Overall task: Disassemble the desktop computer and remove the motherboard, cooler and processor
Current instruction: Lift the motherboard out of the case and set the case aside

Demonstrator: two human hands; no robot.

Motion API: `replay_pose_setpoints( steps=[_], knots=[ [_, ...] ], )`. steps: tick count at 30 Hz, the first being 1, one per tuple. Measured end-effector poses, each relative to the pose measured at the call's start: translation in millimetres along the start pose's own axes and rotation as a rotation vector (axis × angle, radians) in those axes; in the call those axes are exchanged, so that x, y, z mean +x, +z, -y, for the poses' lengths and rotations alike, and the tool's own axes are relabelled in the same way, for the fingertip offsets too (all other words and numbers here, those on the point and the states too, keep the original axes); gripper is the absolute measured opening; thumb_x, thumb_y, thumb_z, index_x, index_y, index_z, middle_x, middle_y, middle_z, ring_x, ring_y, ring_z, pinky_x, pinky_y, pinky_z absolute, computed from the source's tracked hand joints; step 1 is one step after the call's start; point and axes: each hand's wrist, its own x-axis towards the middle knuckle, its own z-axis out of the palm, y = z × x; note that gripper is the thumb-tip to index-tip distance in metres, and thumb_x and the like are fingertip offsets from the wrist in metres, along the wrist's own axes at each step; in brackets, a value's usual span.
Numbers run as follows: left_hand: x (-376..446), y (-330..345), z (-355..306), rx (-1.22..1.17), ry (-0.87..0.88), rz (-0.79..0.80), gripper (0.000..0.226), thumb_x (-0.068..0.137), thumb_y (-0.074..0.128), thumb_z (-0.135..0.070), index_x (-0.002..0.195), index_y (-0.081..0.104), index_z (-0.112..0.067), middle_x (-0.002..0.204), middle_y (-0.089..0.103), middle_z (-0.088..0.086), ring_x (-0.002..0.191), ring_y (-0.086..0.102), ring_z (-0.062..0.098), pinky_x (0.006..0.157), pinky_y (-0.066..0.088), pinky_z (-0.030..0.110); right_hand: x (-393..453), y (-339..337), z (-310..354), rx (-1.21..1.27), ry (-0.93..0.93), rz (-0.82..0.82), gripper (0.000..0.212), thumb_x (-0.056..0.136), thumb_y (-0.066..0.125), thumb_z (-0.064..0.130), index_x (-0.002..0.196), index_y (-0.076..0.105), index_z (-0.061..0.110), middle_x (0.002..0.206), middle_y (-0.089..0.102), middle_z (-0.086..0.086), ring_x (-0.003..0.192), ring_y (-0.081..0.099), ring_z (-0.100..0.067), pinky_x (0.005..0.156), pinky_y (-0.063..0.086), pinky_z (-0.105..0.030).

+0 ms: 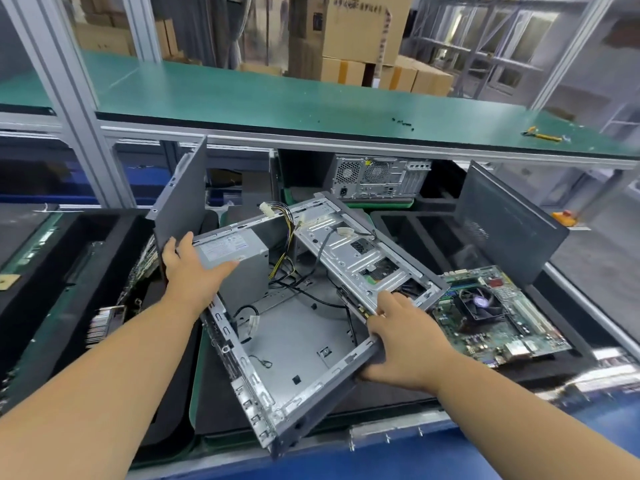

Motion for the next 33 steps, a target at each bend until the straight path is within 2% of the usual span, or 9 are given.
replay_pose_setpoints(
  steps=[4,6,9,14,17,20,24,29,33],
  knots=[
    [4.8,6.0,3.8,0.009,0.01,-0.032,0.09,0.074,0.082,-0.029,0.149,0.031,-0.028,0.159,-0.006,-0.002,0.145,0.014,0.021,0.114,0.022,0.032,4.4,-8.8,-11.8,0.072,-0.035,0.086,0.063,0.051,0.057,0.088,0.083,0.05,0.034,0.093,0.036,0.01,0.087,0.04,-0.012,0.077,0.044,-0.029],
    [9.9,8.4,4.2,0.03,0.016,-0.018,0.087,0.075,0.081,-0.031,0.147,0.032,-0.03,0.159,-0.006,-0.002,0.145,0.013,0.024,0.114,0.023,0.036,11.7,-19.3,-21.6,0.257,-0.022,0.127,0.062,0.056,0.058,0.088,0.088,0.049,0.036,0.094,0.045,0.014,0.084,0.047,-0.008,0.076,0.046,-0.028],
    [21.9,11.0,0.5,0.075,0.037,0.01,0.088,0.075,0.08,-0.037,0.148,0.032,-0.031,0.16,-0.005,-0.003,0.144,0.016,0.029,0.114,0.024,0.041,25.4,-29.1,-33.2,0.565,0.108,0.129,0.044,0.071,0.054,0.077,0.091,0.056,0.038,0.09,0.059,0.019,0.077,0.057,0.0,0.07,0.048,-0.028],
    [33.1,13.0,-8.1,0.113,0.045,0.061,0.091,0.079,0.076,-0.042,0.152,0.025,-0.028,0.16,-0.007,-0.003,0.144,0.021,0.028,0.111,0.029,0.039,51.3,-23.5,-41.0,0.576,0.209,0.066,0.02,0.087,0.059,0.055,0.094,0.06,0.036,0.093,0.061,0.017,0.081,0.059,-0.003,0.076,0.053,-0.034],
    [22.7,10.1,-15.0,0.152,0.049,-0.008,0.086,0.084,0.07,-0.034,0.153,0.021,-0.017,0.161,0.006,0.007,0.144,0.022,0.027,0.111,0.03,0.037,68.7,-10.4,-47.0,0.345,0.257,-0.055,0.042,0.085,0.067,0.047,0.12,0.057,0.025,0.115,0.056,0.006,0.108,0.051,-0.015,0.098,0.045,-0.04],
    [-7.7,14.0,-20.0,0.137,-0.03,-0.028,0.087,0.081,0.067,-0.032,0.151,0.016,-0.019,0.157,0.014,0.014,0.139,0.029,0.035,0.106,0.034,0.043,88.5,-4.4,-56.4,0.145,0.379,-0.099,0.07,0.084,0.064,0.055,0.141,0.04,0.022,0.138,0.041,-0.005,0.125,0.037,-0.029,0.105,0.037,-0.045],
    [-50.6,27.1,-25.9,0.225,-0.175,0.101,0.099,0.08,0.067,-0.044,0.153,0.002,-0.029,0.161,-0.002,0.011,0.14,0.027,0.036,0.102,0.037,0.043,107.8,3.1,-77.7,0.184,0.486,0.109,0.094,0.082,0.054,0.071,0.155,0.008,0.033,0.157,0.021,-0.006,0.139,0.028,-0.037,0.11,0.034,-0.05],
    [-55.0,31.6,-30.3,0.384,-0.087,0.107,0.121,0.06,0.072,-0.075,0.153,0.007,-0.032,0.149,0.017,0.016,0.132,0.034,0.037,0.089,0.045,0.041,101.4,14.7,-92.8,0.058,0.472,0.172,0.098,0.082,0.032,0.083,0.156,-0.007,0.032,0.159,0.017,-0.005,0.137,0.028,-0.04,0.108,0.035,-0.049],
    [-35.7,33.4,-32.9,0.403,-0.045,0.202,0.132,0.049,0.074,-0.08,0.153,0.004,-0.037,0.15,0.012,0.011,0.132,0.036,0.037,0.096,0.044,0.043,90.6,16.7,-97.6,0.015,0.503,0.177,0.098,0.083,0.026,0.083,0.157,-0.004,0.025,0.158,0.021,-0.012,0.136,0.03,-0.04,0.108,0.035,-0.048]
  ],
)
